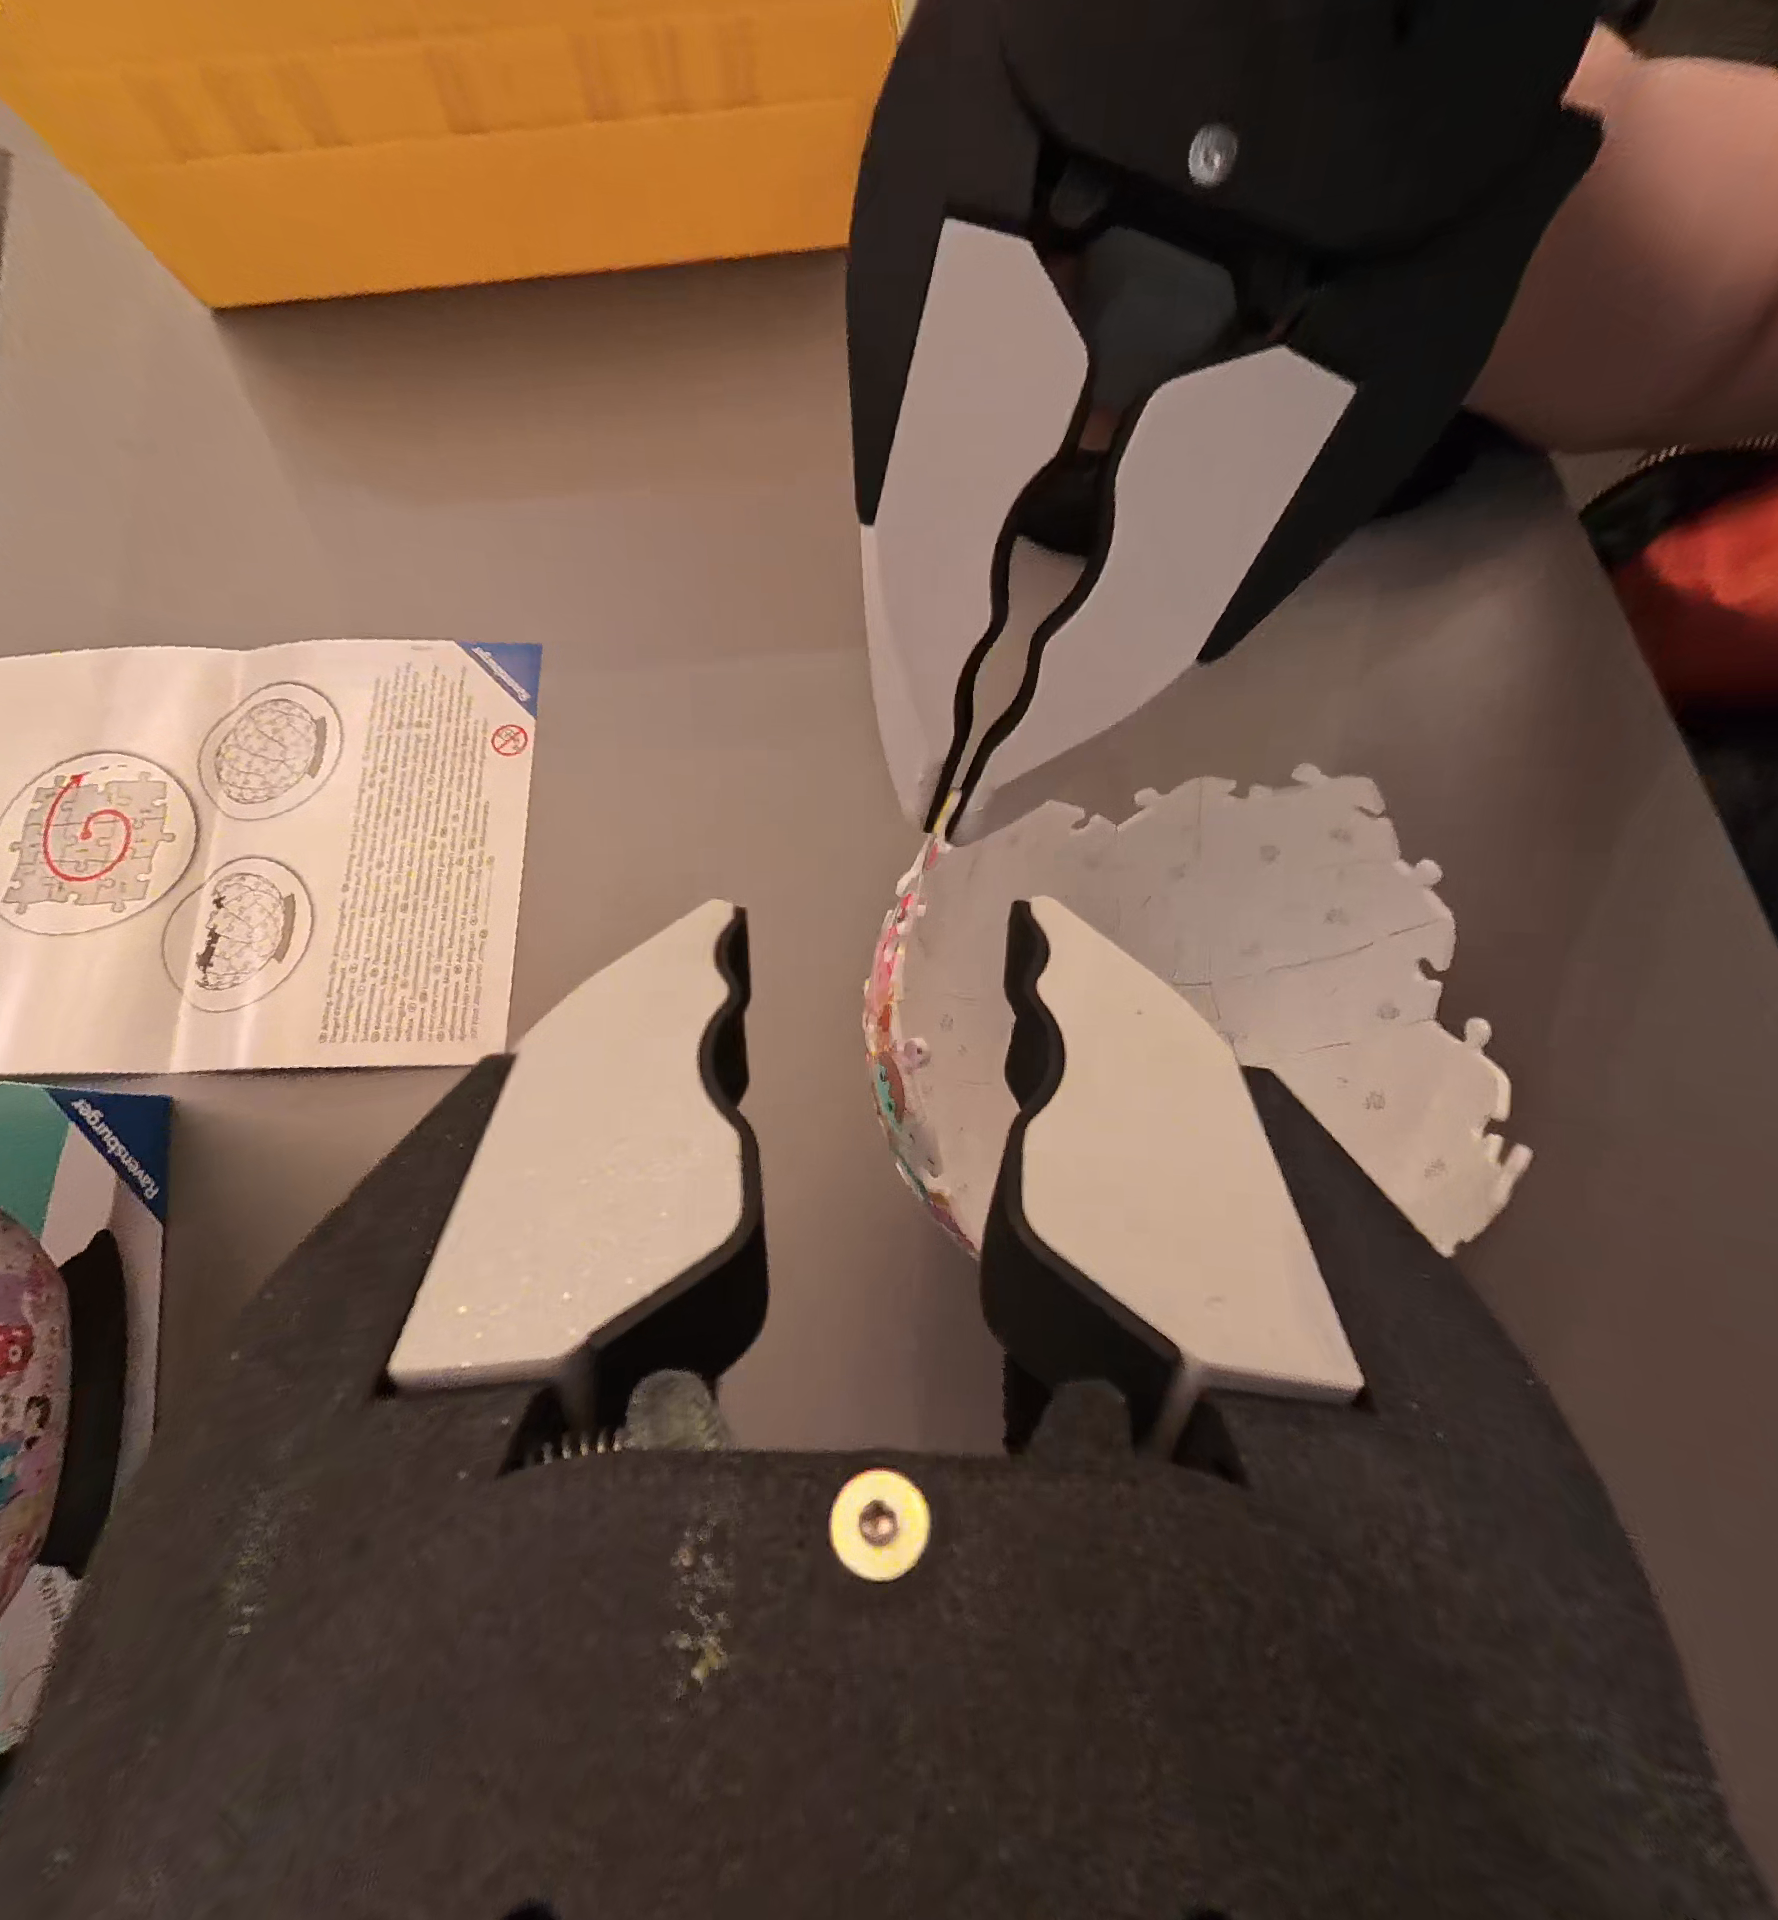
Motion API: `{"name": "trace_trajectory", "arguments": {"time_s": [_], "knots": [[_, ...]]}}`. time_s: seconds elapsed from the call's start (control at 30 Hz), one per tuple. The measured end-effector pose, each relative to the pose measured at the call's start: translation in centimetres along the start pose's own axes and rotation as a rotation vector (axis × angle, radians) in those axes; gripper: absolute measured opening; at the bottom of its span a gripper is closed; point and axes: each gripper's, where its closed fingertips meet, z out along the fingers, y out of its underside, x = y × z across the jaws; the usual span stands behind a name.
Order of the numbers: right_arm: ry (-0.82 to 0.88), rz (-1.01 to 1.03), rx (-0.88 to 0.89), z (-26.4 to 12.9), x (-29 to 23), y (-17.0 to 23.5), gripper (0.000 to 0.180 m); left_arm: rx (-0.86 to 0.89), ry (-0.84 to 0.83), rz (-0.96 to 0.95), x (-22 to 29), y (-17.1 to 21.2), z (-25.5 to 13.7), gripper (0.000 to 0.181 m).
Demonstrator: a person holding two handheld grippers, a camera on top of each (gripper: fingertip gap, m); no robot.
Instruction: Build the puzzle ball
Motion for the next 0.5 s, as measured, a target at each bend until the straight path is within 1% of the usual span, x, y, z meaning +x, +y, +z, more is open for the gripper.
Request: {"name": "trace_trajectory", "arguments": {"time_s": [0.07, 0.33, 0.5], "knots": [[0.000, -0.002, 0.002, 0.1, 0.0, 0.1, 0.003, -0.032, -0.007, 0.018, 0.1, 0.4, 0.4, 0.045], [0.024, -0.007, -0.004, 0.5, 0.1, 0.4, 0.003, -0.045, -0.013, 0.046, -0.3, 0.4, 1.0, 0.042], [0.025, -0.001, -0.012, 0.7, 0.0, 0.6, 0.003, -0.053, -0.001, 0.071, -0.3, 0.1, 1.3, 0.036]]}}
